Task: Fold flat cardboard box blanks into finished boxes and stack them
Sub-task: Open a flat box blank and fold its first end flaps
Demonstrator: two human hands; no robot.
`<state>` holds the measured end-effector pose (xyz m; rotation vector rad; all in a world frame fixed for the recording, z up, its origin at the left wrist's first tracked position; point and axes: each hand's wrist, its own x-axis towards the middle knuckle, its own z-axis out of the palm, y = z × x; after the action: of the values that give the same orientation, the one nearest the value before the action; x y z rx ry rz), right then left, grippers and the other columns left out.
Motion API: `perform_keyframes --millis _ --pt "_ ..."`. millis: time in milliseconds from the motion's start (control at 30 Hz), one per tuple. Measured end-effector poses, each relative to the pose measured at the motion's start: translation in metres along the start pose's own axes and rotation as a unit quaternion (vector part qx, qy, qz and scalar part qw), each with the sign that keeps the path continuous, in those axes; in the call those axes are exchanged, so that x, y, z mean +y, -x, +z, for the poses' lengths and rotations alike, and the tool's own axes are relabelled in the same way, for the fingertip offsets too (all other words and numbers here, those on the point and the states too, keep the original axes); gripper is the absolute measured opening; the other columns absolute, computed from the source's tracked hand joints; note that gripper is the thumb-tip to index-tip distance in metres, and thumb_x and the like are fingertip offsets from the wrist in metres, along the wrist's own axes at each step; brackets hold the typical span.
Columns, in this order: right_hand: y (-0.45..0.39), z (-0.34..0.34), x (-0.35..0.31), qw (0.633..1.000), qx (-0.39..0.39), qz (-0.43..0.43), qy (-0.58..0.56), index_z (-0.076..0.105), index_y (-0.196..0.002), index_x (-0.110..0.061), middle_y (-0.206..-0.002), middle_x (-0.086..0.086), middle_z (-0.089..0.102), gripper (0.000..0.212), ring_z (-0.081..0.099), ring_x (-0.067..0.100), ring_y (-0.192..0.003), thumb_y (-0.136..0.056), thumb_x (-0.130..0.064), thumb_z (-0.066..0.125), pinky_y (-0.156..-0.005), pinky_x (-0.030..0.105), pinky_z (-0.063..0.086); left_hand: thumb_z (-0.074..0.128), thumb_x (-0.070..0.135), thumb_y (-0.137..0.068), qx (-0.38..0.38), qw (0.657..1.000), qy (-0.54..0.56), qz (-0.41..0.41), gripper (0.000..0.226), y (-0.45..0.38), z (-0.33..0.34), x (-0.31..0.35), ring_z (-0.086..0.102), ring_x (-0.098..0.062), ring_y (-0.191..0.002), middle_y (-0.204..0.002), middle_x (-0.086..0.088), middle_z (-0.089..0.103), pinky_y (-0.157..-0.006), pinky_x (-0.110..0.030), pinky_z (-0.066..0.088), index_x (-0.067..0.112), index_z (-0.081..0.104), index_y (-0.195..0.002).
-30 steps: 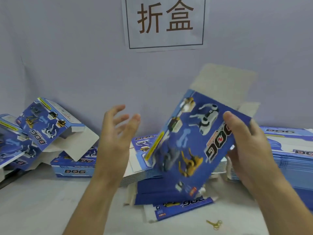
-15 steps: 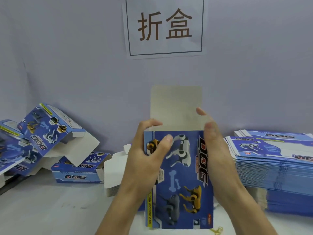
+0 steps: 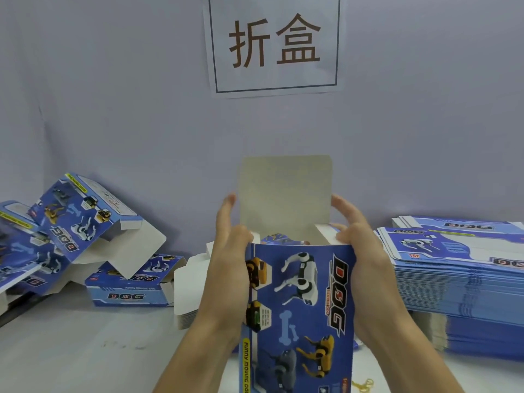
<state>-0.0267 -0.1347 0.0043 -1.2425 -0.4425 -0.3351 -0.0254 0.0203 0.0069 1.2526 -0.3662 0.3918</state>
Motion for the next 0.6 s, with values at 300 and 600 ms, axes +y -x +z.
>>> perform_keyframes --millis 300,600 --pt "0.003 -0.001 0.001 0.996 -0.015 -0.070 -0.051 0.056 -0.094 -0.011 -0.101 0.025 0.061 0.010 0.070 0.020 -0.067 -0.095 -0.019 0.050 -0.052 0.026 0.055 0.062 0.050 -0.072 -0.035 0.998 0.010 0.046 0.030 0.003 -0.003 0.003 0.064 -0.036 -0.078 -0.097 -0.030 0.051 -0.064 -0.060 0.051 0.028 0.054 -0.091" --pt "0.003 -0.006 0.002 0.994 -0.022 -0.098 0.035 0.070 -0.106 -0.030 -0.100 0.008 0.076 0.050 0.075 0.032 -0.086 -0.074 -0.068 0.072 -0.063 0.039 0.062 0.056 0.054 -0.092 -0.074 0.991 -0.059 0.099 0.039 0.000 -0.004 0.000 0.074 -0.017 -0.075 -0.081 -0.002 0.072 -0.053 -0.023 0.056 0.023 0.061 -0.115"
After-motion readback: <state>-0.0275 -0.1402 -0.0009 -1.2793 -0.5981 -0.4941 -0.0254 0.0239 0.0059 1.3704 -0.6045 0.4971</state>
